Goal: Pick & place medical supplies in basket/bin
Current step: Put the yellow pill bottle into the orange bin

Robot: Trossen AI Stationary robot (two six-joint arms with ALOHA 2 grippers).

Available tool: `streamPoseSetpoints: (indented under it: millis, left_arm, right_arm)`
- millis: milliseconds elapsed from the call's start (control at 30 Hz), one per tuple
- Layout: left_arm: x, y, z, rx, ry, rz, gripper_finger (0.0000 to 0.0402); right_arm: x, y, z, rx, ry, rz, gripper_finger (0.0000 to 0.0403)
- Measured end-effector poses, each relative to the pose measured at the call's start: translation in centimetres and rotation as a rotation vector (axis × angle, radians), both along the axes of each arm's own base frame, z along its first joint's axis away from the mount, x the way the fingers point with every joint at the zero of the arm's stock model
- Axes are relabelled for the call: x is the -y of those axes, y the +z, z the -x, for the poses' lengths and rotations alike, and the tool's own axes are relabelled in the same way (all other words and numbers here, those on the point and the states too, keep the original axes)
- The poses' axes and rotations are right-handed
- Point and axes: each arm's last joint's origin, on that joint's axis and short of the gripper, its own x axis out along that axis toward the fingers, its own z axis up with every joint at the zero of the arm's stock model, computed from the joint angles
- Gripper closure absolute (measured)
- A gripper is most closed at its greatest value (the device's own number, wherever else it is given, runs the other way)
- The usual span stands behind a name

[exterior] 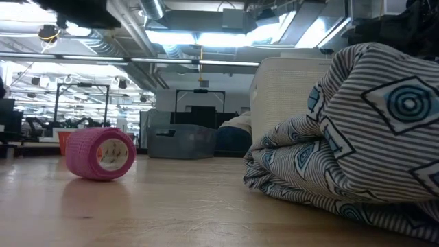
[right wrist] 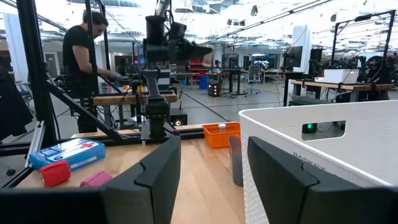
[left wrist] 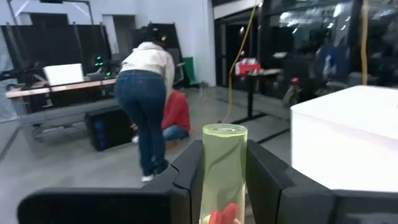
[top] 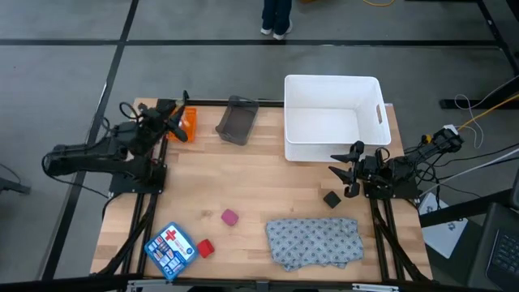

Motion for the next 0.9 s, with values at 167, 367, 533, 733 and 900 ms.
streamPoseSetpoints:
  millis: [167, 367, 533, 733, 900]
  left_arm:
    - [-1.5, -3.3, -0.6, 0.052, -0.027, -0.070, 0.0318]
    - [-3.2, -7.6, 0.0, 0.007, 0.097, -0.093, 0.0318]
    - [-4.0, -10.2, 0.7, 0.031, 0.136, -0.041, 0.0318]
    - [-4.5, -12.2, 1.4, 0.027, 0.187, 0.005, 0.0318]
    - [-5.1, -13.0, 1.8, 0.019, 0.208, 0.049, 0.0318]
  right_arm:
    - [0.0, 0.0, 0.0, 0.000, 0.000, 0.000, 0.0216]
    - [0.0, 0.0, 0.0, -0.002, 0.000, 0.001, 0.0216]
    - [0.0, 0.0, 0.0, -0.003, 0.000, 0.002, 0.0216]
    - [0.0, 0.0, 0.0, -0.003, 0.000, 0.003, 0.0216]
    - [0.0, 0.0, 0.0, -0.003, 0.000, 0.003, 0.0216]
